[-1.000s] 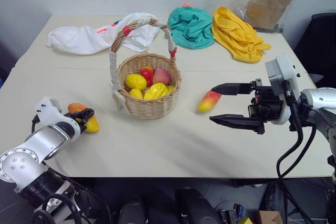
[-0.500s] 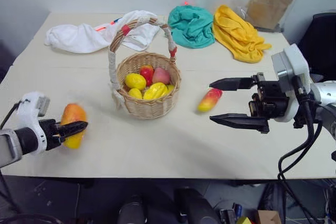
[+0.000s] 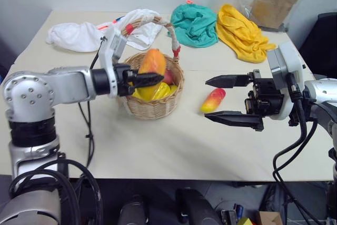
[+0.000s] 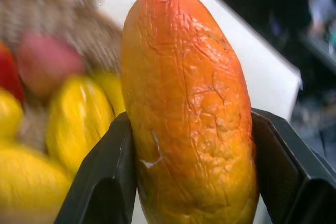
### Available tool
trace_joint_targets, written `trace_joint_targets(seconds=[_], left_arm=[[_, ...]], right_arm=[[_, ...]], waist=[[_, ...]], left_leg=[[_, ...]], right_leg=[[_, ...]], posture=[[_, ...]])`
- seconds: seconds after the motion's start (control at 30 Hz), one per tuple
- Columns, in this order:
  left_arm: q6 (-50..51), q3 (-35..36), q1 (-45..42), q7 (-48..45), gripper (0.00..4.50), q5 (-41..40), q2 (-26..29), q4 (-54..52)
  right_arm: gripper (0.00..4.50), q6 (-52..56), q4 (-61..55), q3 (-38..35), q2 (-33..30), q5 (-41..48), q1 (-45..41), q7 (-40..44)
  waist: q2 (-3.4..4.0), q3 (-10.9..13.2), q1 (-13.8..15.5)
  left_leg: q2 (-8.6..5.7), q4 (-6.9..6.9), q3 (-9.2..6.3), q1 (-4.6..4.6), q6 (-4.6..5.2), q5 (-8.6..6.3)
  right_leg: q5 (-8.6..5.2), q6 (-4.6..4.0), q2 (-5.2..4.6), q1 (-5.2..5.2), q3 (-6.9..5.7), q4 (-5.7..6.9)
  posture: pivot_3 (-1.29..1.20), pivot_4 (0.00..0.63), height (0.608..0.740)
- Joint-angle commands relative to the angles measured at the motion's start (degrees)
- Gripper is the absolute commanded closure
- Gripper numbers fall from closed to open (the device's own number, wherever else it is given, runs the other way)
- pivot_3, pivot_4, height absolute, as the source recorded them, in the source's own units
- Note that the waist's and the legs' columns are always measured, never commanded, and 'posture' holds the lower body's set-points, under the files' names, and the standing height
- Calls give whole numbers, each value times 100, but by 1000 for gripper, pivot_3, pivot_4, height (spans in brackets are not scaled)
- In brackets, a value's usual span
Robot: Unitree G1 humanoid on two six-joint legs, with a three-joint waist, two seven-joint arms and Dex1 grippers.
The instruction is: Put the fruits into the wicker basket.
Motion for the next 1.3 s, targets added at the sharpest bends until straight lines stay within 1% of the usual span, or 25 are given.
trace_joint_targets(seconds=[0.03, 0.13, 0.2, 0.27, 0.3, 0.37, 0.5, 0.6, 0.7, 0.8, 0.9, 0.93, 1.07, 1.17, 1.23, 1.3], left_arm=[[-313, -150, -270, 311, 1962, 641, -404, 231], [-310, -239, -281, 371, 1962, 881, -718, 183], [-284, -322, -250, 356, 1242, 1132, -774, 105], [-269, -413, -184, 255, 771, 1331, -741, -67], [-244, -402, -157, 224, 364, 1371, -750, -132], [-197, -355, -100, 50, 34, 1398, -668, -339], [-154, 40, -40, -585, 34, 918, -547, -717], [-32, 263, 48, -1047, 34, 532, -354, -973], [22, 513, 229, -1689, 34, 24, 67, -1315], [-29, 734, 552, -2426, 34, -300, 665, -1719], [-418, 1227, 1174, -3719, 34, -262, 1520, -2289], [-563, 1330, 1334, -4013, 34, -214, 1720, -2373], [-1011, 1857, 1887, -4999, 34, 190, 2593, -2194], [-1426, 1987, 2122, -5423, 34, 600, 2969, -1998], [-1605, 1942, 2140, -5486, 34, 719, 3044, -1898], [-1771, 1848, 2125, -5492, 34, 826, 3050, -1872]], right_arm=[[0, -76, -215, -318, -67, 110, 167, -99], [0, -87, -262, -368, -48, 159, 224, -195], [0, -87, -269, -378, -48, 178, 235, -231], [0, -89, -281, -404, -63, 193, 275, -252], [0, -93, -288, -418, -73, 198, 299, -251], [0, -107, -276, -415, -81, 186, 326, -253], [0, -132, -196, -351, -65, 115, 339, -261], [0, -124, -140, -314, -38, 66, 366, -302], [0, -135, -65, -252, -19, -108, 475, -407], [0, -186, -13, -126, 99, -427, 575, -744], [0, 58, 120, 104, 401, -849, 529, -1648], [0, 135, 140, 159, 478, -950, 508, -1862], [0, 762, 489, 367, 1242, -1636, 268, -3537], [0, 1227, 717, 271, 2020, -2098, 172, -4756], [0, 1513, 828, 97, 2438, -2262, 84, -5283], [0, 1838, 919, -182, 2878, -2226, -42, -5643]], waist=[[1, 0, -10], [1, 0, 9], [1, 0, 13], [1, 0, 13], [1, 0, 13], [1, 0, 11], [1, 1, 14], [1, 0, 2], [2, 1, -21], [3, 1, -39], [3, 1, -92], [3, 2, -95], [3, 2, -119], [0, 0, -144], [2, 1, -148], [2, 1, -153]], left_leg=[[0, -4, 2, 0, -1, 0], [4, -6, 0, -1, -8, 3], [4, 2, -2, 3, -12, 6], [2, 13, -3, 6, -10, 9], [0, 18, -4, 10, -8, 12], [-6, 17, -6, 17, -4, 15], [-8, 12, -6, 16, -3, 16], [-8, 2, -5, 12, -5, 15], [-3, -4, -2, 12, -9, 15], [-1, -4, -2, 13, -13, 16], [1, -3, 1, 16, -15, 17], [2, -3, 1, 17, -17, 17], [-4, 2, -1, 17, -16, 19], [-12, -5, -2, 18, -13, 22], [-11, -9, -2, 15, -14, 21], [-13, -15, -1, 5, -12, 21]], right_leg=[[-2, 3, -1, -3, 2, 2], [-4, 2, 2, -10, -1, 8], [-4, 2, 3, -7, -2, 15], [-3, 3, 2, -1, -1, 24], [-1, 6, 1, 4, -1, 25], [2, 11, -3, 14, 0, 26], [3, 14, -4, 12, 0, 25], [2, 12, -4, 5, 0, 21], [0, 9, -1, 0, 1, 19], [-1, 6, 0, -1, 1, 22], [-2, 4, 2, 0, 3, 23], [-3, 2, 2, 0, 2, 25], [-4, 1, -1, 0, 1, 27], [-4, 0, -6, 0, 1, 26], [-4, -1, -5, -2, 1, 23], [-4, -1, -7, -14, 2, 21]], posture=[[0, 150, 740], [0, 150, 740], [0, 150, 740], [0, 150, 740], [0, 150, 740], [0, 150, 740], [0, 150, 740], [0, 150, 740], [0, 150, 740], [0, 150, 740], [0, 150, 740], [0, 150, 740], [0, 150, 740], [0, 150, 740], [0, 150, 740], [0, 150, 740]])
